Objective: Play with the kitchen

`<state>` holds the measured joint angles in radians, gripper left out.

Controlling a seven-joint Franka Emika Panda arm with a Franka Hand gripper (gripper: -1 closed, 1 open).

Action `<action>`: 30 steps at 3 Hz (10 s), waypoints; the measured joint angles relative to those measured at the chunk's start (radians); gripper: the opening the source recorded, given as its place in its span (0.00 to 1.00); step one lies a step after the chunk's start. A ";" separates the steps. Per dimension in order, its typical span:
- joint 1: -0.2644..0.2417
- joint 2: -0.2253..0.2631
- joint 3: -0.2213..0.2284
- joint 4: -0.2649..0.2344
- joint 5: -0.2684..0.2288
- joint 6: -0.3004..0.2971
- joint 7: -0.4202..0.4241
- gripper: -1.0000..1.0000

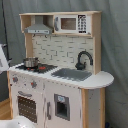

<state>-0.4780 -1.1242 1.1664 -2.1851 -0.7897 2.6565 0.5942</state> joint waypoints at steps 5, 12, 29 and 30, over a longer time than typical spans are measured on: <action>0.175 0.044 -0.053 -0.001 0.358 -0.271 -0.156 1.00; -0.023 0.603 0.025 0.287 0.433 -0.341 -0.572 1.00; -1.033 0.677 0.902 0.734 0.772 -0.658 -1.347 1.00; -1.101 0.625 0.942 0.797 0.811 -0.669 -1.368 1.00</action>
<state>-1.5785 -0.4990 2.1088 -1.3879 0.0210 1.9879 -0.7740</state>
